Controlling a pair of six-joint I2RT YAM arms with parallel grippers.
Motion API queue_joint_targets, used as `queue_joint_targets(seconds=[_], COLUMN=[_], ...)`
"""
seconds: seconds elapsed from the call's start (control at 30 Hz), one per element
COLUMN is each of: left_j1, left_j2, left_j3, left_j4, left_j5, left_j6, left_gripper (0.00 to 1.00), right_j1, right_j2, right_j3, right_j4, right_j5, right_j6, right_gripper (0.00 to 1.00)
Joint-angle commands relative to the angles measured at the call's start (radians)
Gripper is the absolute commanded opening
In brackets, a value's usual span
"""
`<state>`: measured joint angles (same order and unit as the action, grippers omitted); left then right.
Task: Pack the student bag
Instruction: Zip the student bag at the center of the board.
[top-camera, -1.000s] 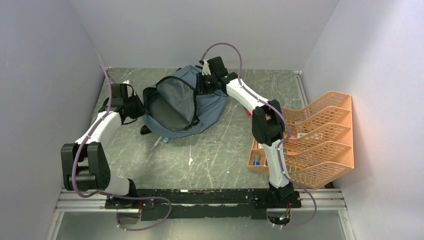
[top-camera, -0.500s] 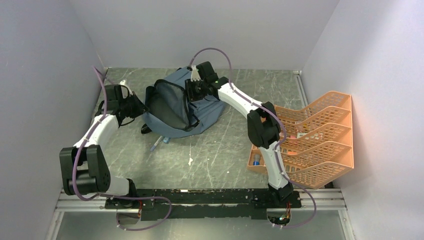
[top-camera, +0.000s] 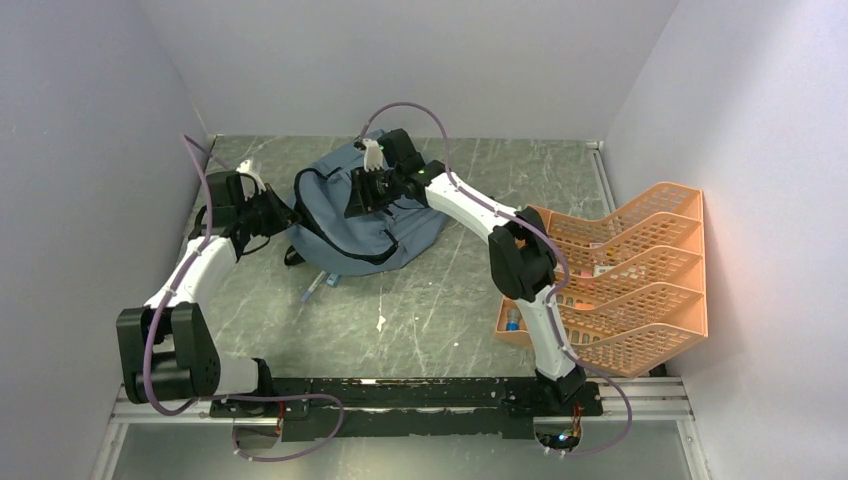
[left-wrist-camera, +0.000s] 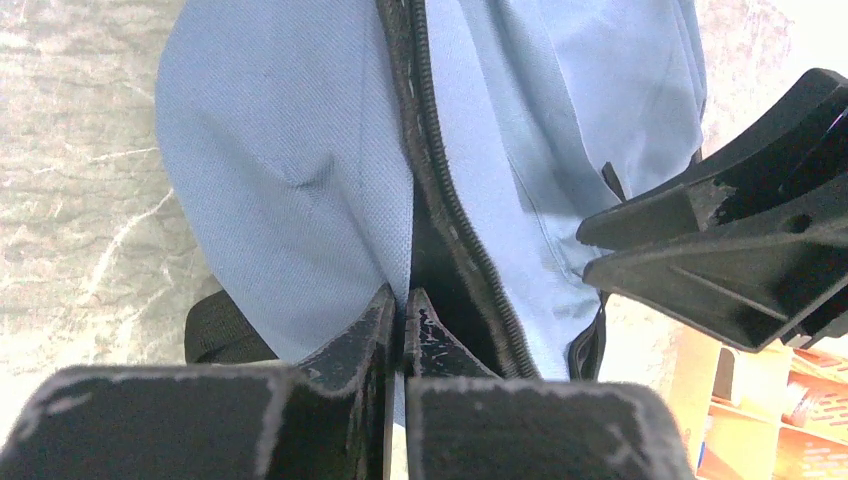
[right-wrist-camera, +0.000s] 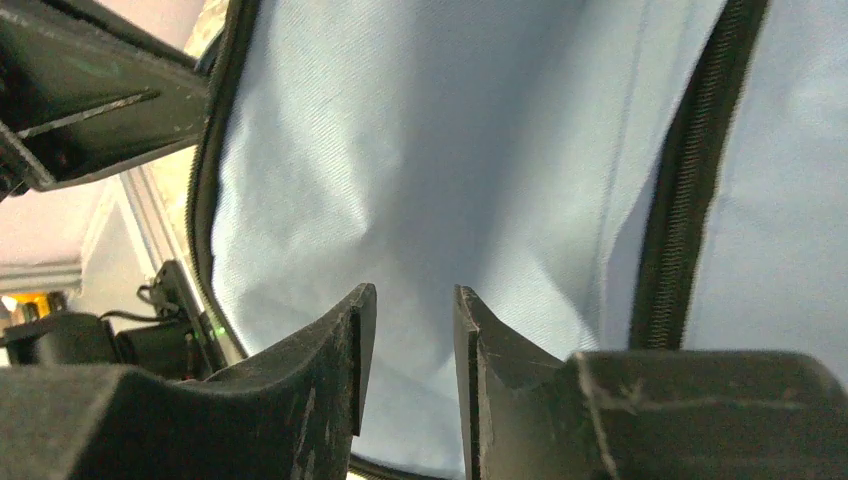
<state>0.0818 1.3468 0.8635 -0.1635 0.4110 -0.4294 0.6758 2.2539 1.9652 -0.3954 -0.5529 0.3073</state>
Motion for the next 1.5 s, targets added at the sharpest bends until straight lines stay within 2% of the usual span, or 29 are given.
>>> queue_joint_targets(seconds=[0.0, 0.17, 0.37, 0.5, 0.63, 0.77, 0.83, 0.97, 1.1, 1.3, 1.47], left_j1=[-0.009, -0.009, -0.01, -0.011, -0.033, -0.194, -0.295, -0.424, -0.558, -0.643, -0.697], left_j2=[-0.054, -0.081, -0.12, -0.146, -0.19, -0.225, -0.212, -0.161, -0.103, 0.02, 0.137], left_j3=[-0.017, 0.006, 0.016, 0.036, 0.08, 0.141, 0.175, 0.181, 0.169, 0.181, 0.234], left_j4=[-0.016, -0.128, -0.192, -0.223, -0.235, -0.226, -0.221, -0.167, -0.117, -0.052, -0.065], left_j5=[-0.011, -0.141, -0.263, -0.302, -0.328, -0.44, -0.475, -0.423, -0.452, -0.456, -0.523], left_j6=[0.009, 0.012, 0.027, 0.041, 0.075, 0.121, 0.133, 0.092, 0.035, -0.046, -0.09], left_gripper=[0.05, 0.07, 0.33, 0.51, 0.6, 0.67, 0.69, 0.69, 0.69, 0.67, 0.66], right_j1=[0.007, 0.005, -0.006, -0.017, -0.046, -0.085, -0.098, -0.125, -0.155, -0.199, -0.221], right_j2=[-0.071, -0.208, -0.385, -0.487, -0.554, -0.572, -0.579, -0.593, -0.59, -0.548, -0.49], right_j3=[-0.044, -0.18, -0.439, -0.624, -0.777, -0.864, -0.898, -0.964, -0.993, -0.988, -0.939], right_j4=[0.03, 0.061, 0.142, 0.208, 0.276, 0.329, 0.368, 0.476, 0.527, 0.564, 0.557], right_j5=[-0.059, 0.175, 0.454, 0.546, 0.594, 0.586, 0.58, 0.57, 0.575, 0.539, 0.502], right_j6=[-0.026, -0.074, -0.044, 0.043, 0.184, 0.348, 0.418, 0.547, 0.615, 0.66, 0.655], right_gripper=[0.38, 0.45, 0.55, 0.6, 0.62, 0.66, 0.69, 0.73, 0.75, 0.77, 0.81])
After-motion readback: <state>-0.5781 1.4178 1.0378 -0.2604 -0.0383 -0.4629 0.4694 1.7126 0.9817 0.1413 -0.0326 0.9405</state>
